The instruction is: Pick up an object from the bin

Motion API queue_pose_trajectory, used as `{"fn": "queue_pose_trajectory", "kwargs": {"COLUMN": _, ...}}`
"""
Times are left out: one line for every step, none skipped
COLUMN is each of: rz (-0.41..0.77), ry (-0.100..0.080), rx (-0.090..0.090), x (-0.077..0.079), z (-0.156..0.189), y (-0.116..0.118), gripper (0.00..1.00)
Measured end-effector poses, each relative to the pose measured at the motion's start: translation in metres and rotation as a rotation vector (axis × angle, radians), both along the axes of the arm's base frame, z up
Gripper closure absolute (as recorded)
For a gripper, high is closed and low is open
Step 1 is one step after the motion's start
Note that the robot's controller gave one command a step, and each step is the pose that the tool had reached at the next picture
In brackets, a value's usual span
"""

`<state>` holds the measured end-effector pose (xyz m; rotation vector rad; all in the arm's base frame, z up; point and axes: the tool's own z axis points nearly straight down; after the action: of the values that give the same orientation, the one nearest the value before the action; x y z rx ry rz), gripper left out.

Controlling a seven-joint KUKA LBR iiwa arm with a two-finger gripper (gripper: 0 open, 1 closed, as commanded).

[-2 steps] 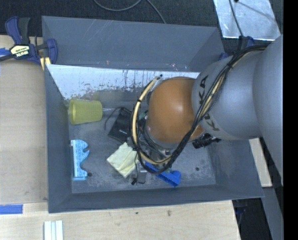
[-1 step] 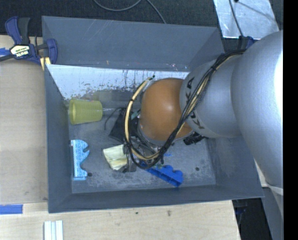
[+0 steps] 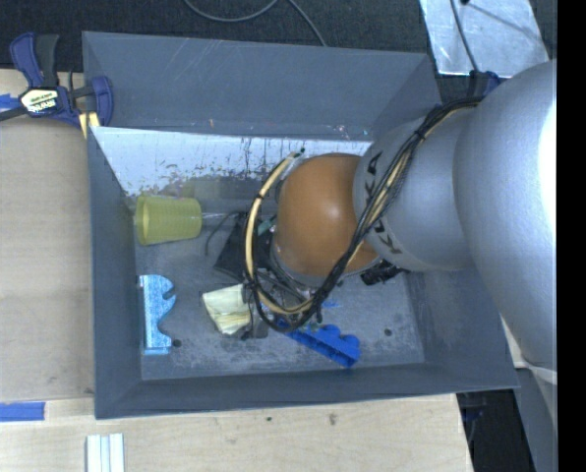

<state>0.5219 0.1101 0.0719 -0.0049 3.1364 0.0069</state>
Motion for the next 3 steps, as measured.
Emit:
{"fn": "queue_pose_trajectory", "kwargs": {"rz": 0.011, "ry": 0.003, "rx": -0.001, "x": -0.011, "z": 0.042, "y": 0.000, "gripper": 1.00}}
{"fn": "queue_pose_trajectory", "kwargs": {"rz": 0.013, "ry": 0.005, "rx": -0.002, "x": -0.013, "z": 0.055, "y": 0.001, "gripper": 1.00}}
{"fn": "queue_pose_trajectory", "kwargs": {"rz": 0.029, "ry": -0.014, "rx": 0.002, "x": -0.018, "z": 0.076, "y": 0.003, "gripper": 1.00}}
